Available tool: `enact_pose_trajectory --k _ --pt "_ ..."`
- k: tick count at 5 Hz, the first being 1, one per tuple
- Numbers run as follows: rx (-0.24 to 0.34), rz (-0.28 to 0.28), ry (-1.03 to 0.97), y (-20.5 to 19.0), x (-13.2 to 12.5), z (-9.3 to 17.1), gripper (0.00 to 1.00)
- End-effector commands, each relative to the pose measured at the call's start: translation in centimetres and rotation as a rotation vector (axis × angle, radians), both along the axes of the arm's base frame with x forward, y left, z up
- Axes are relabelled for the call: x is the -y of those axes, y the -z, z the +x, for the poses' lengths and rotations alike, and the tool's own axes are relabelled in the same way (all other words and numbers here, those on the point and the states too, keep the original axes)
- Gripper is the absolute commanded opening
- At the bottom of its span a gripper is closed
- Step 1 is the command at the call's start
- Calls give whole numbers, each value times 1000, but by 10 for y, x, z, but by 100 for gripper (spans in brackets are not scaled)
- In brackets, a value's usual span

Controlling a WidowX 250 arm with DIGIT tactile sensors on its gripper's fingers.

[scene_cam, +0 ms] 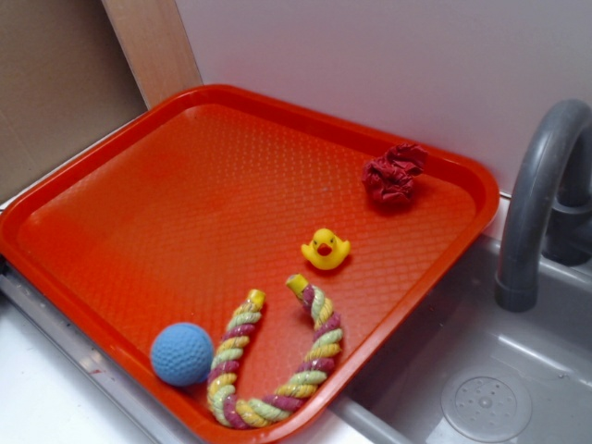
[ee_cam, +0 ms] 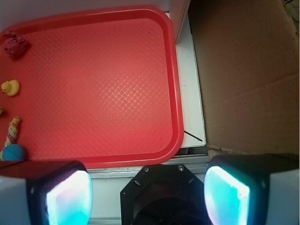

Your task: Grab the yellow duck.

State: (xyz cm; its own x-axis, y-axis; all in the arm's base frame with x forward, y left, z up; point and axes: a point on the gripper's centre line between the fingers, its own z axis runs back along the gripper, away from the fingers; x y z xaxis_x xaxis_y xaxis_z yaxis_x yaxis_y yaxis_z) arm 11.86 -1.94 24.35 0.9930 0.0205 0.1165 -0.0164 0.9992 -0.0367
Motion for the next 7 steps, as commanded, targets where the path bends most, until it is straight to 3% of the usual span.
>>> enact_pose_trajectory --k 1,2,4,5,6,7 --pt "0 0 0 0 0 0 100" --pt "46 -10 58 1 44 8 100" --pt "127 -108 126 -4 121 20 100" --pt "134 -121 97 9 156 49 100" --pt "111 -88 76 27 177 71 100" --pt "81 -108 114 54 204 93 100"
